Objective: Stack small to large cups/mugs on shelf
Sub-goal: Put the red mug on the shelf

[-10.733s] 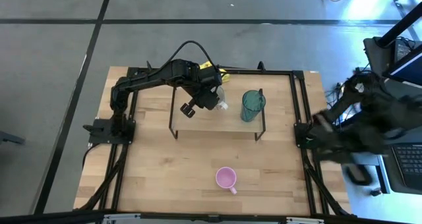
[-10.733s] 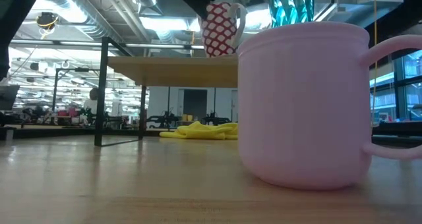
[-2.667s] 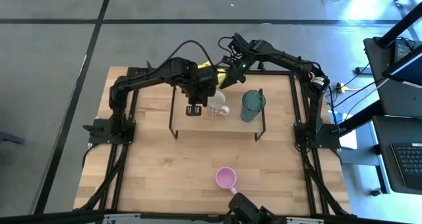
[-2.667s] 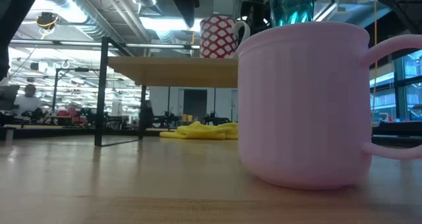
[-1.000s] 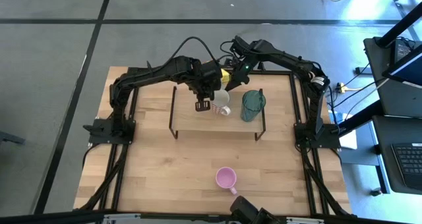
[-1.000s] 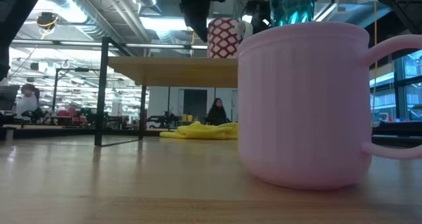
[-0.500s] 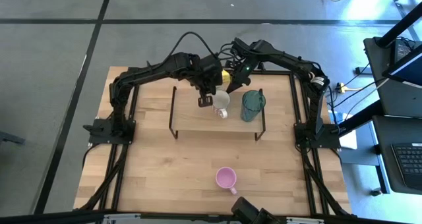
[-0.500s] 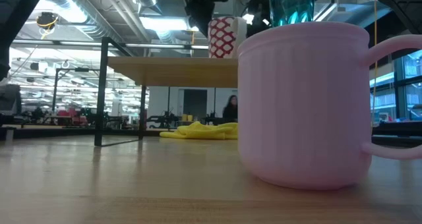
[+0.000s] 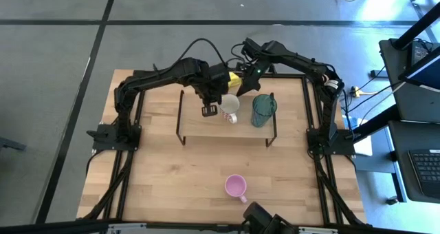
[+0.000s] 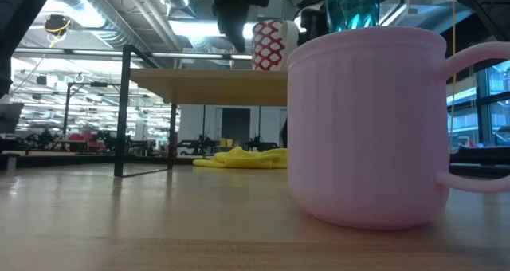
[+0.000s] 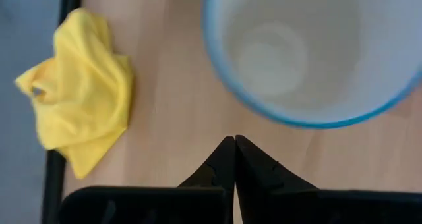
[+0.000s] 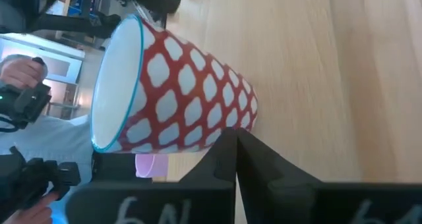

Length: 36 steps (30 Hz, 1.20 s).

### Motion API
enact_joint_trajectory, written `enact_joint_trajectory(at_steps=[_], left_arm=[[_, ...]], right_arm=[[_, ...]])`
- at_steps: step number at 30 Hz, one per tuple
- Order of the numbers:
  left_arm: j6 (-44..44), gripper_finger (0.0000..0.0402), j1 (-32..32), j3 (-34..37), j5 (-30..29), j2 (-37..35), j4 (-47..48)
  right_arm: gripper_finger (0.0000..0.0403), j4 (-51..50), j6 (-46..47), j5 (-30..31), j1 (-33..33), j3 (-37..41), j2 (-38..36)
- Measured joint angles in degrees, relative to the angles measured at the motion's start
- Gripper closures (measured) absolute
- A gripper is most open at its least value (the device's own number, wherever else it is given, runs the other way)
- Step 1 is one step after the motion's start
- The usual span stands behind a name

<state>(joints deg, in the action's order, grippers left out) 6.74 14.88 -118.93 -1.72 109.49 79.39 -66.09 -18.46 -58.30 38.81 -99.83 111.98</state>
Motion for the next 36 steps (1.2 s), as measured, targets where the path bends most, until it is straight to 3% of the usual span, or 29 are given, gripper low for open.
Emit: enact_joint_trajectory(at_steps=[8,16,25,36], left_arm=[[-0.68,0.0400,-1.64,0.00,-0.22,0.00,-3.59],[-0.41,0.0401,0.11,0.00,-0.28,0.00,-3.83],[1.20,0.0400,0.49,0.01,2.35,0.00,-7.76],[1.44,0.0400,1.42,10.10,3.26,0.00,-11.12]], right_arm=[[0.0396,1.62,0.03,-0.86,0.30,0.00,0.00],[0.0396,1.43,-0.33,-8.28,0.28,0.00,0.00],[0.0396,-2.70,-3.97,-8.38,0.28,0.00,0.00],[0.0396,-6.54,-6.92,-10.57,-0.04,0.00,0.00]])
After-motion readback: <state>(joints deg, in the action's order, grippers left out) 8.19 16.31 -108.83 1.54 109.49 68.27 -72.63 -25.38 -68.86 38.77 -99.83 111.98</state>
